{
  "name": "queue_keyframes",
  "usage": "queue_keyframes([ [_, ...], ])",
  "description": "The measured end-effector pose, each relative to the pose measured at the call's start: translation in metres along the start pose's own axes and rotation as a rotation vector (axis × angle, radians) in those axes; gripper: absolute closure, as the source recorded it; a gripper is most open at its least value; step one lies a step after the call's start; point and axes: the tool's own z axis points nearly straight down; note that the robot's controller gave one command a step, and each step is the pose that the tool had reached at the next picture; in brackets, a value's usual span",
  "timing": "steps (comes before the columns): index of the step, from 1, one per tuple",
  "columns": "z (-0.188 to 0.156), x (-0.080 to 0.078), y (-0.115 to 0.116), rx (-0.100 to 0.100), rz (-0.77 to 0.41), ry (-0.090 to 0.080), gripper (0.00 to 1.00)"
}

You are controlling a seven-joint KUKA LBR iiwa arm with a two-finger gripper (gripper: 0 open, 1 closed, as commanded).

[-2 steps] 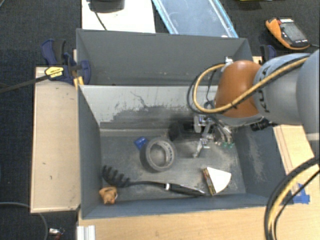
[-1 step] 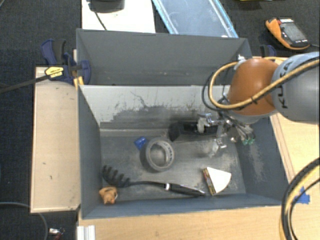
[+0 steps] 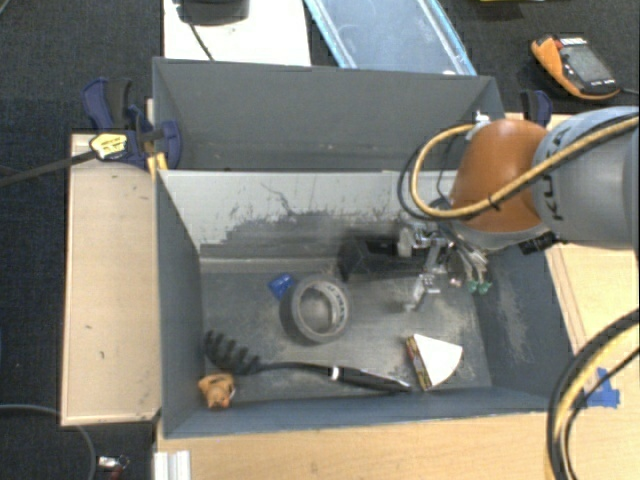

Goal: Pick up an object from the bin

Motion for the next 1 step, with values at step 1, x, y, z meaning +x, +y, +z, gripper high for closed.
queue_keyframes([
  [1,0.0028,0.0069,0.0192,0.006,-0.209,0.011,0.00],
])
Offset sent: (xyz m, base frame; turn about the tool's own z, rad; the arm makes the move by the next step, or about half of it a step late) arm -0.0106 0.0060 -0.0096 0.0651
